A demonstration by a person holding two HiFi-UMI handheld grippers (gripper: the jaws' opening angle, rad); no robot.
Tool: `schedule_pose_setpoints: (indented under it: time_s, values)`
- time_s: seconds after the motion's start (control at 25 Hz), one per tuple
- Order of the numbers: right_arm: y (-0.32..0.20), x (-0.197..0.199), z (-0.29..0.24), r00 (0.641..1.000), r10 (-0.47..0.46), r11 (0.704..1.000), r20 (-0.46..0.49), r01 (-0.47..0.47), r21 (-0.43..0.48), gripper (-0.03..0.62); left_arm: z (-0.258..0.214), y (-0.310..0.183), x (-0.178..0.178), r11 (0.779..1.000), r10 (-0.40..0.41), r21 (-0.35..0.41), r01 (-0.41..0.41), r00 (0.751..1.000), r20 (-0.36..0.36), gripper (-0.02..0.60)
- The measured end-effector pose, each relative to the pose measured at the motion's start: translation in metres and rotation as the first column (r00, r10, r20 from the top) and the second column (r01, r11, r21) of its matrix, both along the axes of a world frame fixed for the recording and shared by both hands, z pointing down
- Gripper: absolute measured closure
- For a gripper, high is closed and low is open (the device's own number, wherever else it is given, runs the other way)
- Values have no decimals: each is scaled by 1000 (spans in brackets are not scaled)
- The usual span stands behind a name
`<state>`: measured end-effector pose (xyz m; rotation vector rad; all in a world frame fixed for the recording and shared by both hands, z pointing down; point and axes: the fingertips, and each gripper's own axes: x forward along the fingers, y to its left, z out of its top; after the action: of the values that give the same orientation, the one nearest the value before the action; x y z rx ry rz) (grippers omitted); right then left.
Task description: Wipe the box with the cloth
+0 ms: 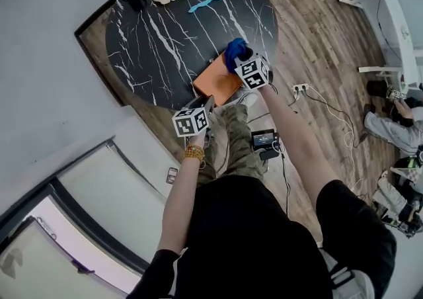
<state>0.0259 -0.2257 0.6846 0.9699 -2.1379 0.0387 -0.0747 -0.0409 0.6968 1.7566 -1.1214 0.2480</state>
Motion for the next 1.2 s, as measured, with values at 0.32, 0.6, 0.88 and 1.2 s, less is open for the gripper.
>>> schedule_pose_setpoints:
  time_s: [0.32,0.6,0.88,1.2]
  values:
    - [23,-33,1,997,-65,998,40,65,0,503,3,-2,1,999,-46,-4,46,998,-30,443]
    - [82,-91,4,966,-254,967,52,255,-17,503,2,2,1,998,-68,-15,67,997,-43,460]
    - [142,-131,2,874,-456,855,171,483,-189,503,1,11,3,997,-71,-16,70,995,-69,472]
    - [62,-51,-61,890,-249,950,381,300,-81,503,-1,14,4,998,-56,-23,55,996,-70,466]
